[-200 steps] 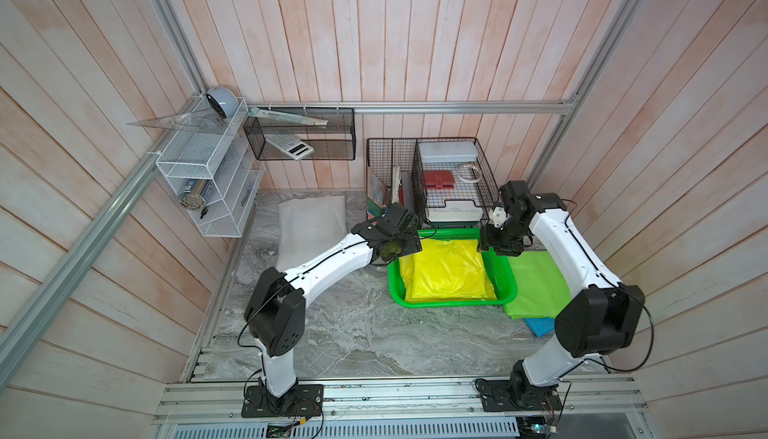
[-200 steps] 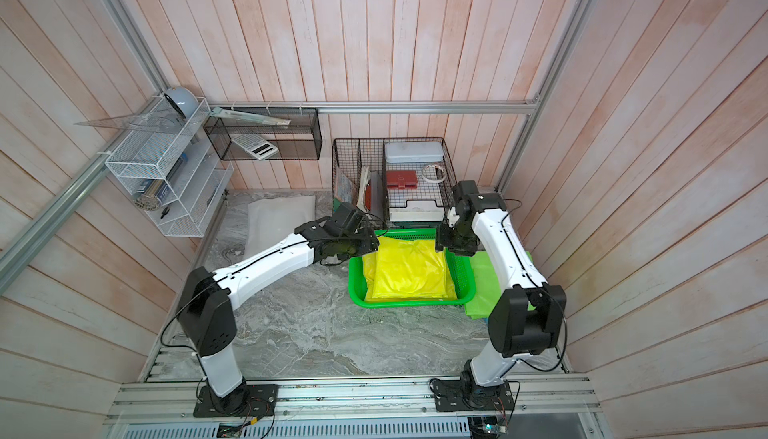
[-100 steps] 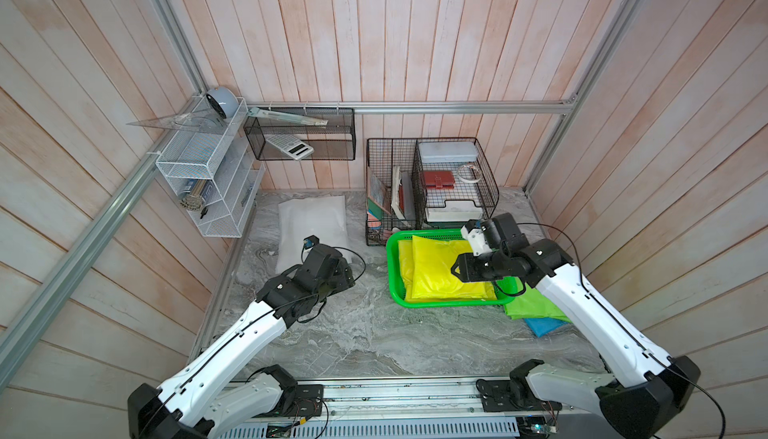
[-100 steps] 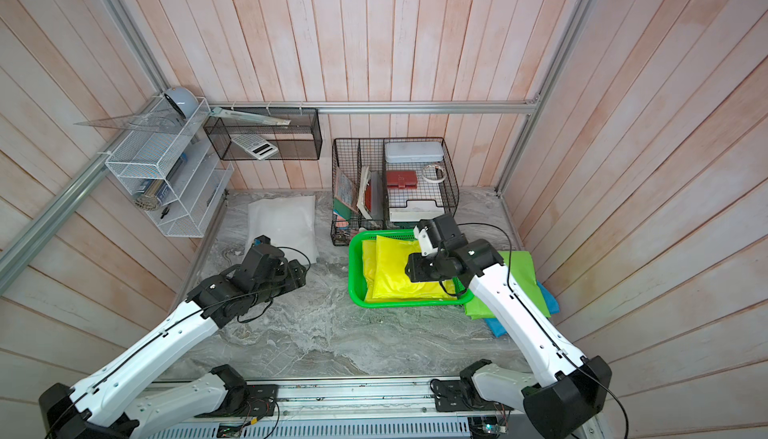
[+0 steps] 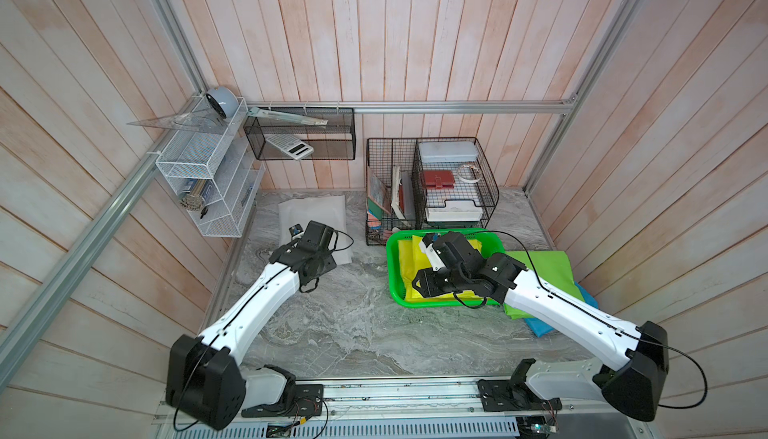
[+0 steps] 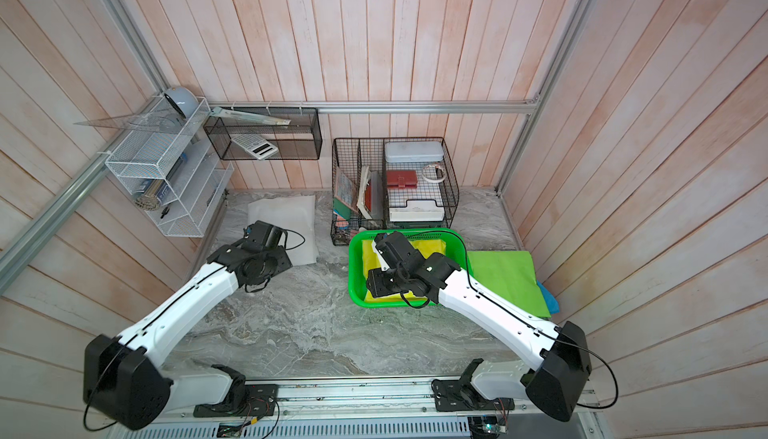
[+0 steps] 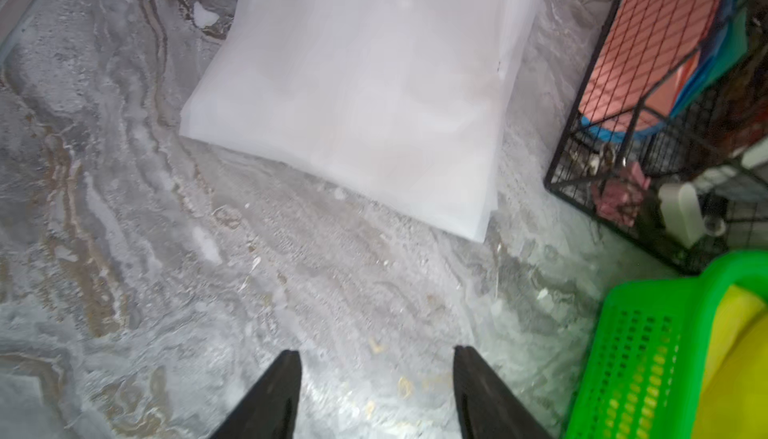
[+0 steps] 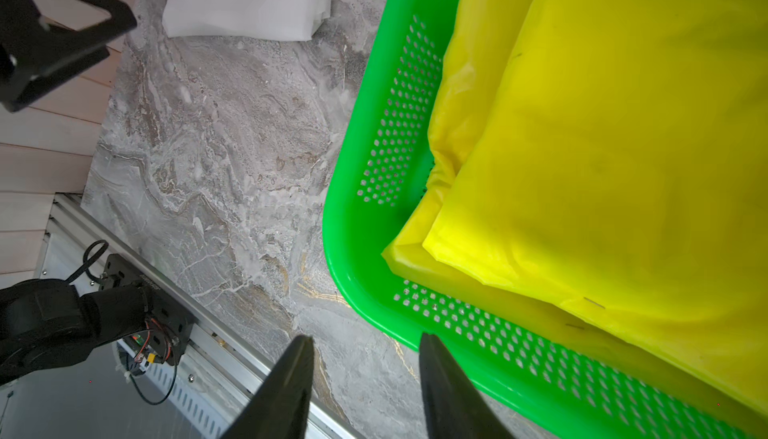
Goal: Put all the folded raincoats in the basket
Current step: Move the raincoat to the center of the board.
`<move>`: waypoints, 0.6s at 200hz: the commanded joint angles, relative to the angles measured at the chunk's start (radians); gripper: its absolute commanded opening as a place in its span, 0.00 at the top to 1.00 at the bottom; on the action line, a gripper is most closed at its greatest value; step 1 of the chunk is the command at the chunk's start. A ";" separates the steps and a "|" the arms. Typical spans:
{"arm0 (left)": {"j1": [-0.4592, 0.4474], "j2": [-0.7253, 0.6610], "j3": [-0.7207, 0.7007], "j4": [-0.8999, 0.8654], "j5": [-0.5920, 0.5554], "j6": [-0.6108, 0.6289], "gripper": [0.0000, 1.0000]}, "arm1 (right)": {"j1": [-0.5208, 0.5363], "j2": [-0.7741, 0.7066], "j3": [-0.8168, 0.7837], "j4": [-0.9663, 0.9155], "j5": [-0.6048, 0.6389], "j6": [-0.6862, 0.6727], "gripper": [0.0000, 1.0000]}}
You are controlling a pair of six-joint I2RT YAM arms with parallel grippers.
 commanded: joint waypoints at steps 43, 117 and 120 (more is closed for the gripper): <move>0.112 0.432 0.328 0.049 0.050 0.100 0.47 | 0.003 -0.197 -0.108 0.005 0.131 0.015 0.50; 0.204 0.606 0.356 0.068 0.055 0.100 0.48 | 0.001 -0.202 -0.108 -0.025 0.128 0.011 0.49; 0.204 0.610 0.350 0.067 0.056 0.098 0.48 | 0.001 -0.203 -0.108 -0.023 0.128 0.012 0.49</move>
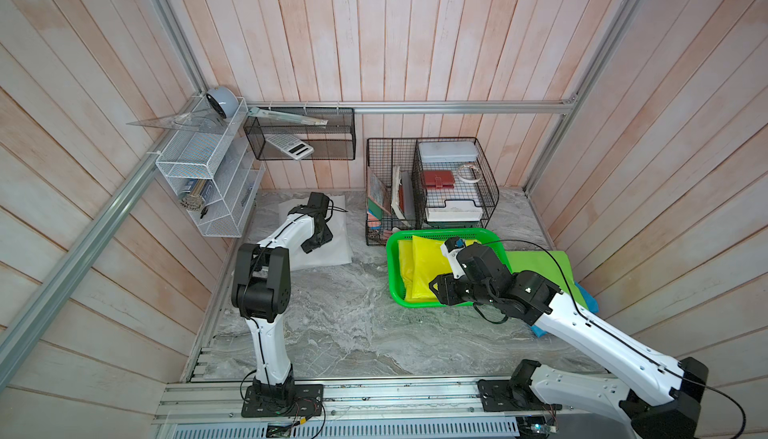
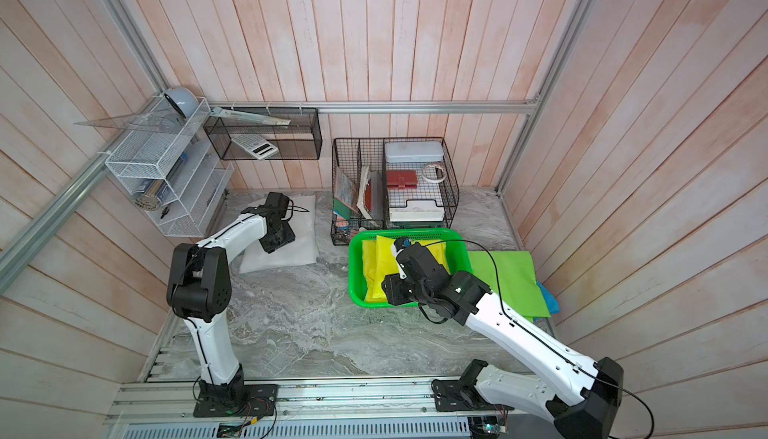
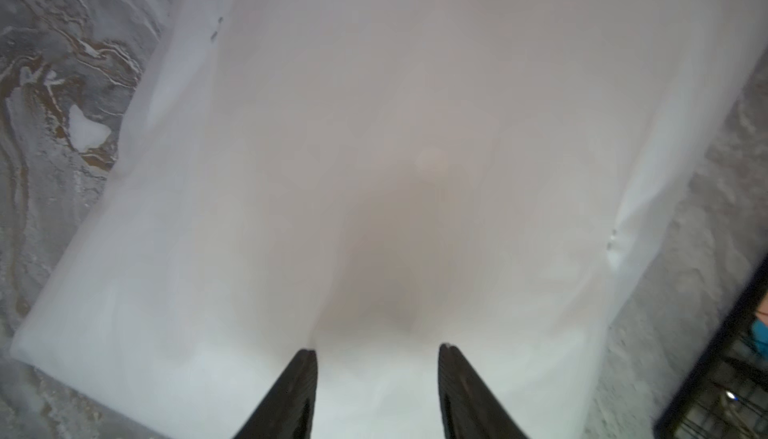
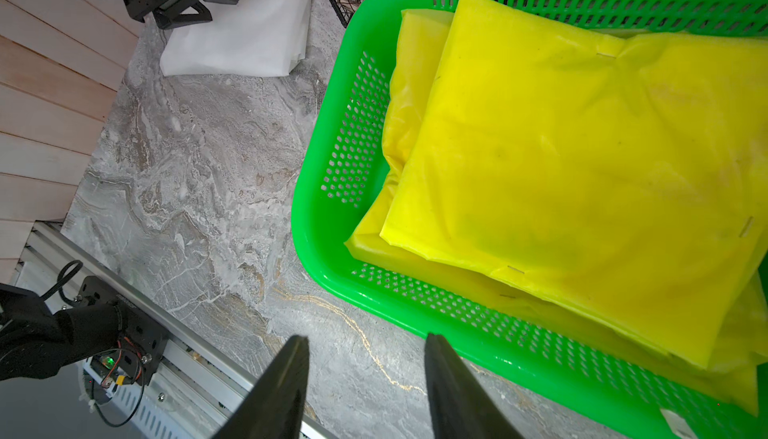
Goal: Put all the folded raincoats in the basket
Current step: Move the raincoat to the center of the board.
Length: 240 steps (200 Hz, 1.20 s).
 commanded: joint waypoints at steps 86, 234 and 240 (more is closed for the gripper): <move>-0.031 -0.045 -0.286 0.049 0.057 -0.073 0.48 | 0.002 -0.023 -0.009 -0.004 -0.009 0.045 0.48; -0.237 -0.743 -0.510 -0.055 0.185 -0.219 0.34 | 0.026 -0.116 -0.081 0.022 -0.160 0.194 0.42; -0.202 -0.726 -0.487 -0.055 0.202 -0.187 0.34 | 0.036 -0.117 -0.092 0.035 -0.163 0.206 0.42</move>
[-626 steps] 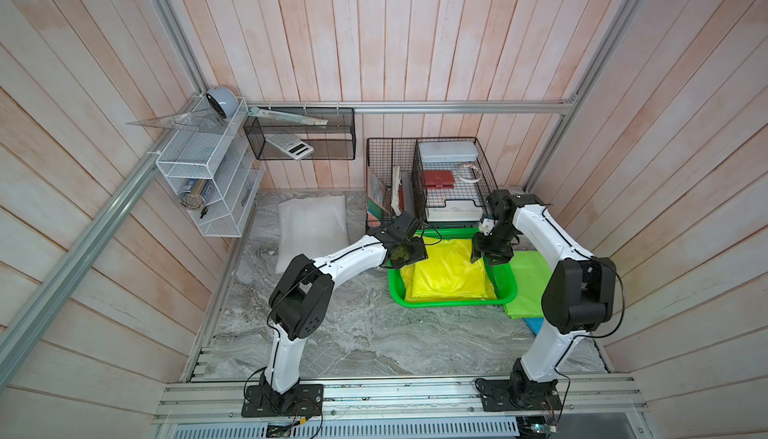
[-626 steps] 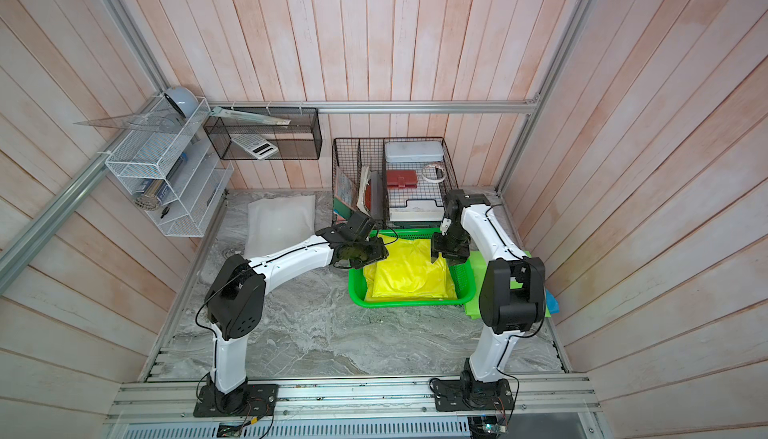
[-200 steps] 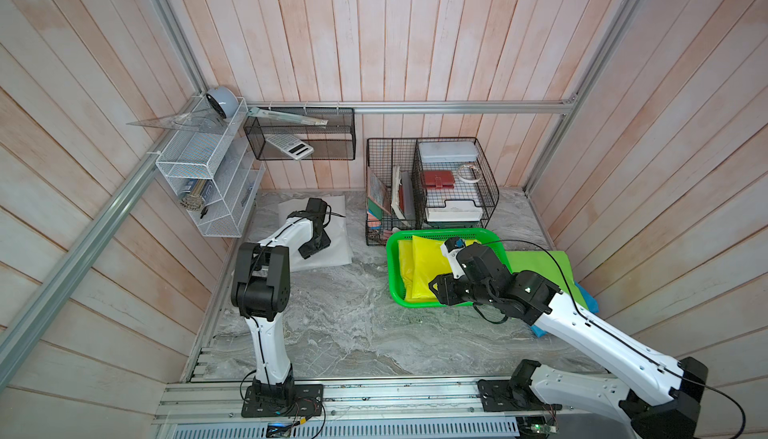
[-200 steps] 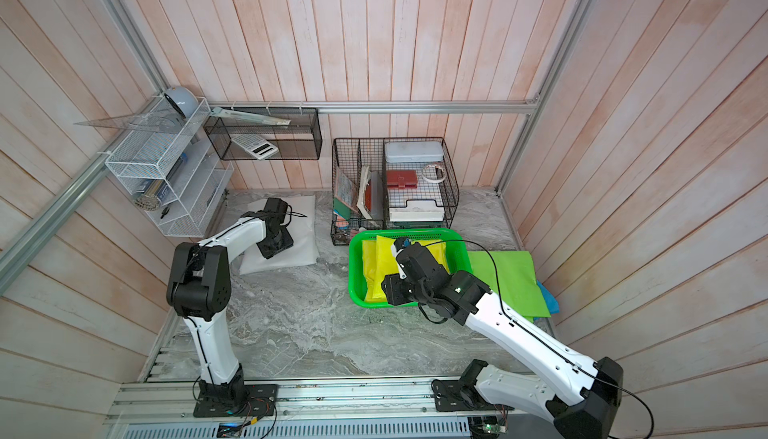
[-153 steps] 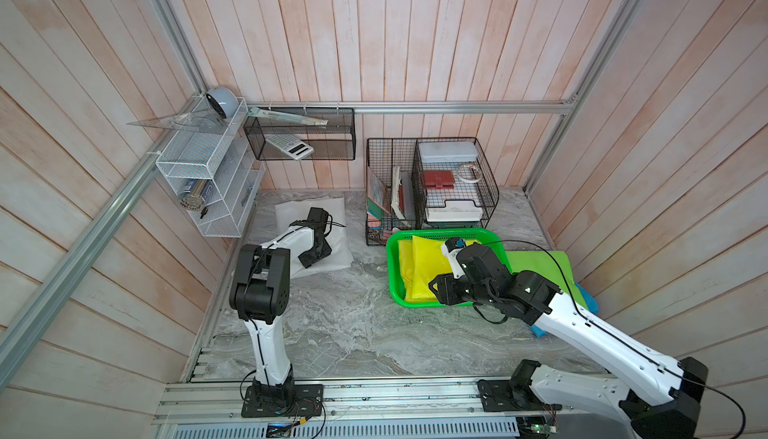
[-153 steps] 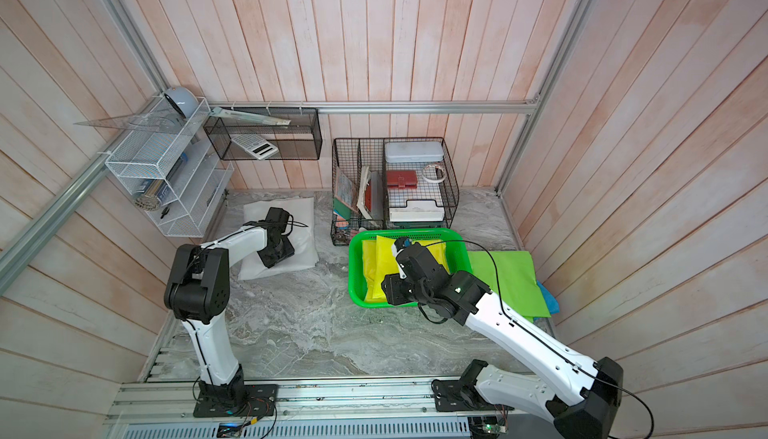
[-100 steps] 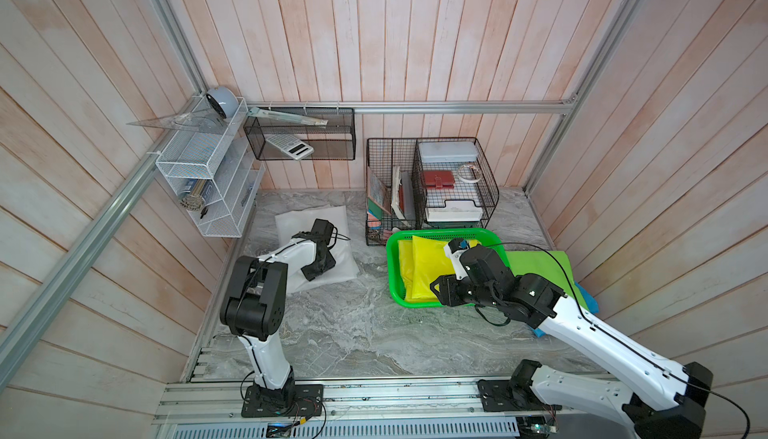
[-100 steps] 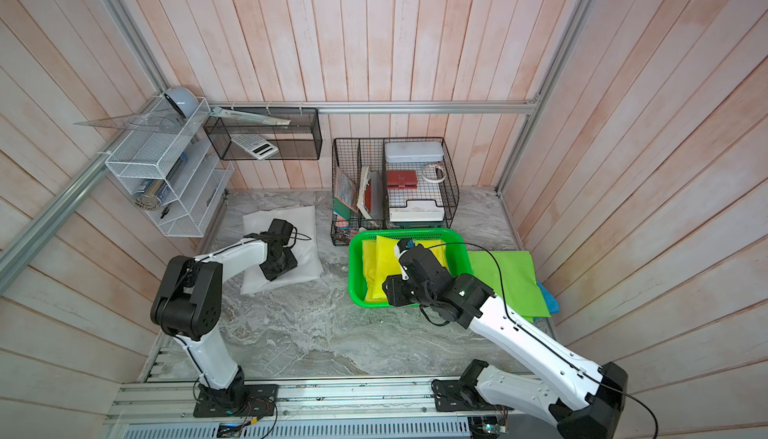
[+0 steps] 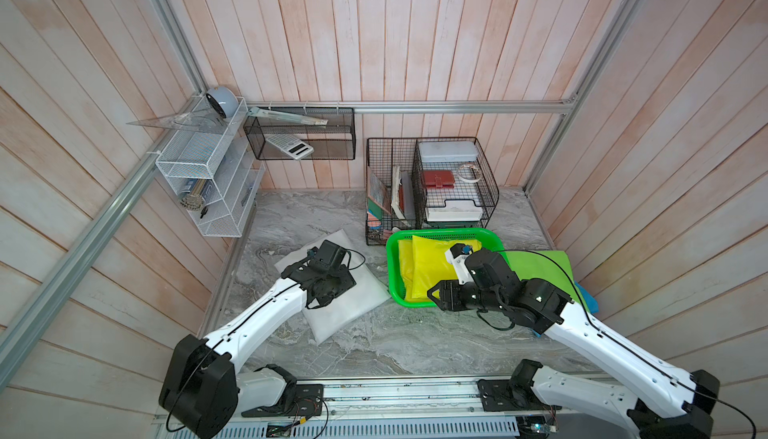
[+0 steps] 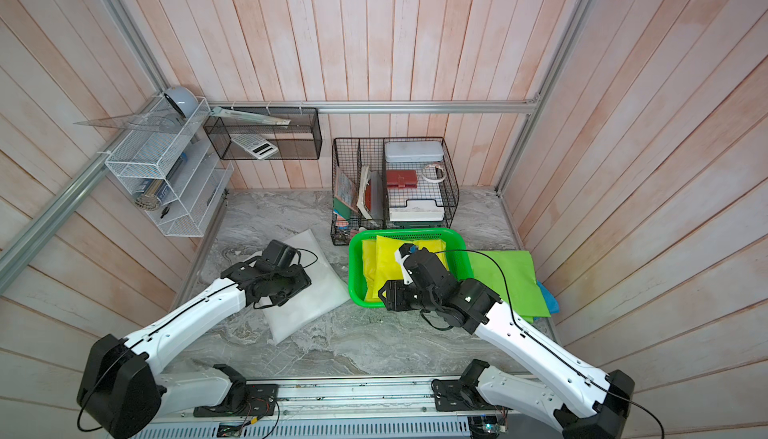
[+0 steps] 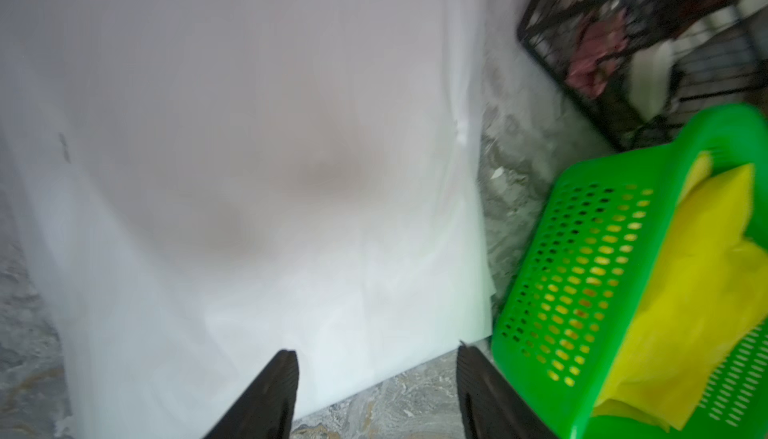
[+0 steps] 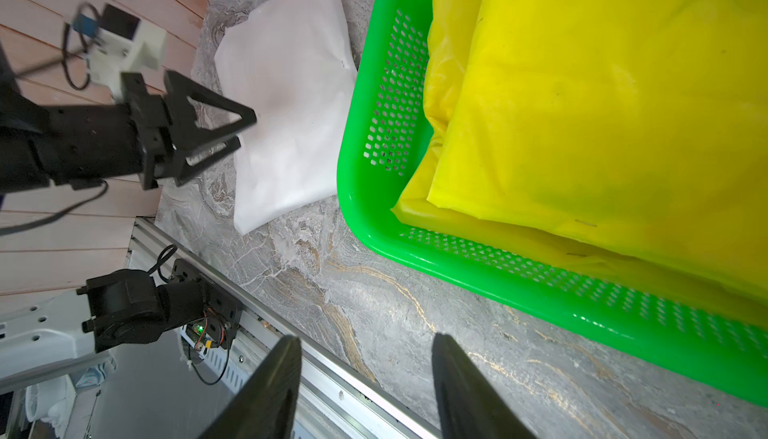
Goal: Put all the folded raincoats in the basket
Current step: Move the raincoat to the center of the board.
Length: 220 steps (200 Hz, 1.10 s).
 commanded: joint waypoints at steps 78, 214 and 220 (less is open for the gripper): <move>0.365 0.434 0.340 0.000 0.019 0.303 0.34 | 0.368 0.101 -0.107 0.221 0.171 0.216 0.38; 0.458 0.396 0.085 -0.014 0.008 0.290 0.33 | 0.484 0.751 0.185 0.334 0.182 0.255 0.41; 0.459 0.354 0.049 -0.015 0.007 0.281 0.32 | 0.477 0.783 0.213 0.318 0.160 0.243 0.41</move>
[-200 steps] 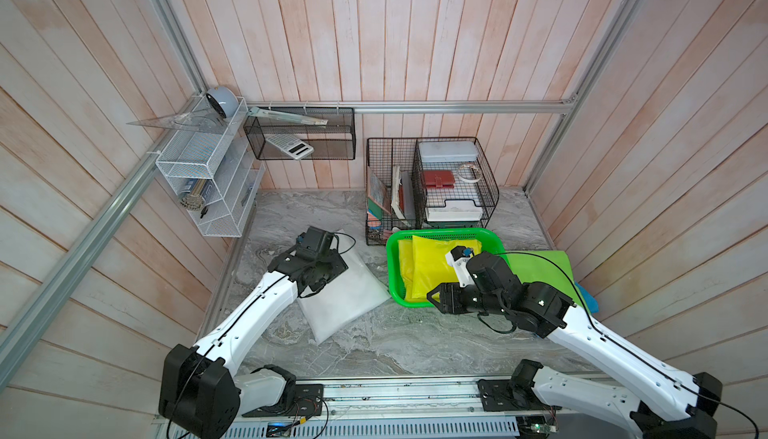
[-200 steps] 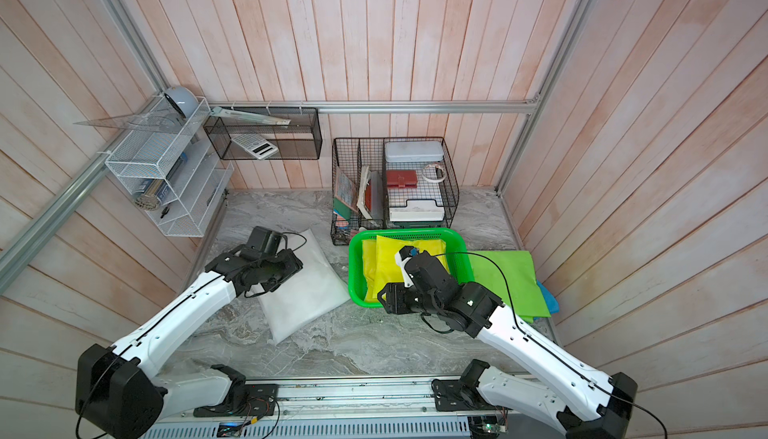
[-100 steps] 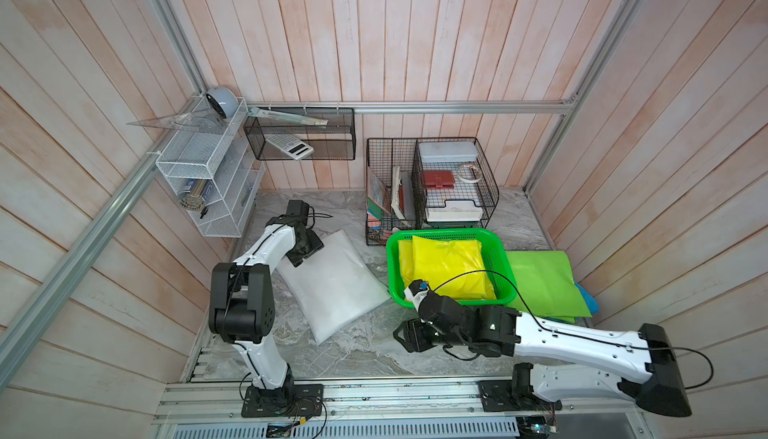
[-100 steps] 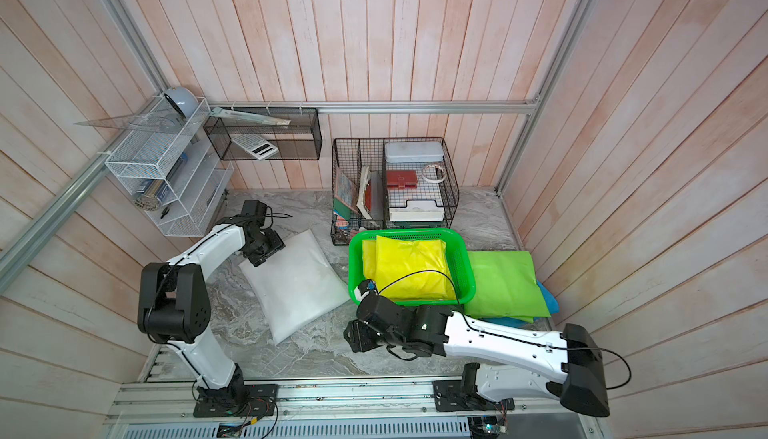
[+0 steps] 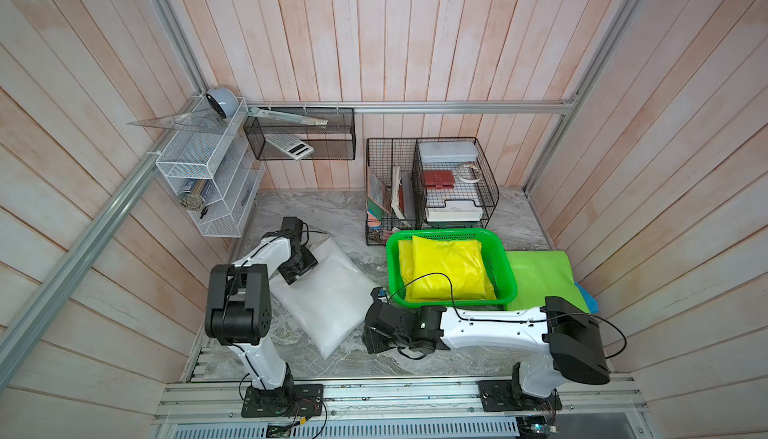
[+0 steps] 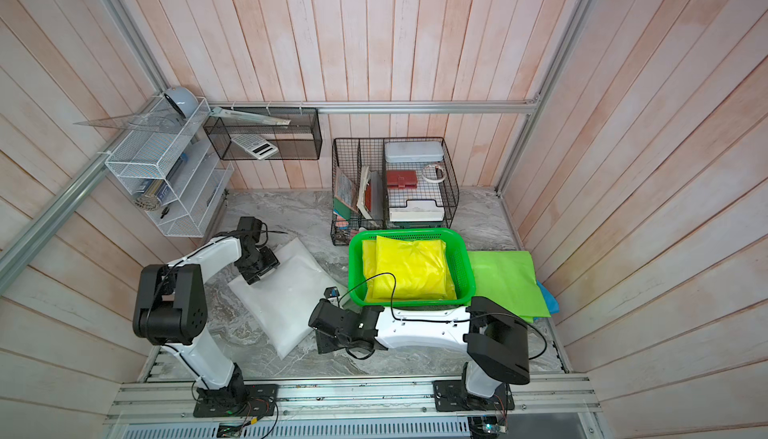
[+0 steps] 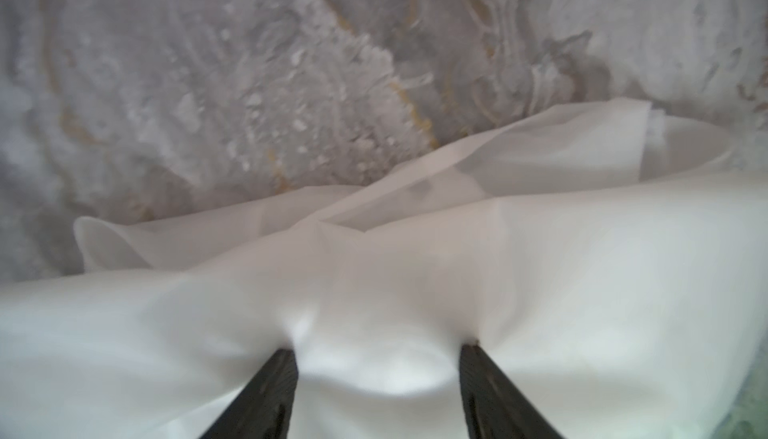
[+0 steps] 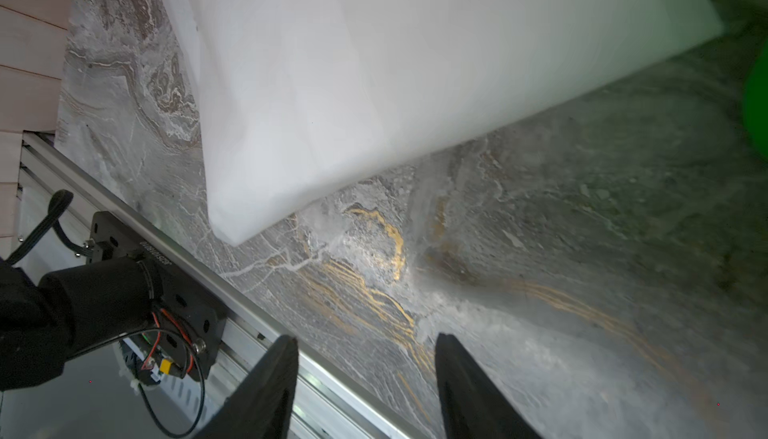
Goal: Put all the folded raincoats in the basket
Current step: Move the raincoat to the center of the board, then pick up the raincoat from the center of the board.
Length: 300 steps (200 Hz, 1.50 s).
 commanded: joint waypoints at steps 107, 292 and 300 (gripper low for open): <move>0.010 -0.637 -0.402 -0.145 0.074 -0.157 0.29 | -0.196 0.376 0.399 -0.251 -0.141 -0.119 0.39; 0.027 -0.267 -0.277 0.023 0.085 -0.002 0.39 | -0.118 0.119 0.158 -0.139 -0.138 -0.023 0.28; 0.032 -0.260 -0.281 0.020 0.071 -0.005 0.39 | -0.118 0.134 0.154 -0.125 -0.137 -0.014 0.28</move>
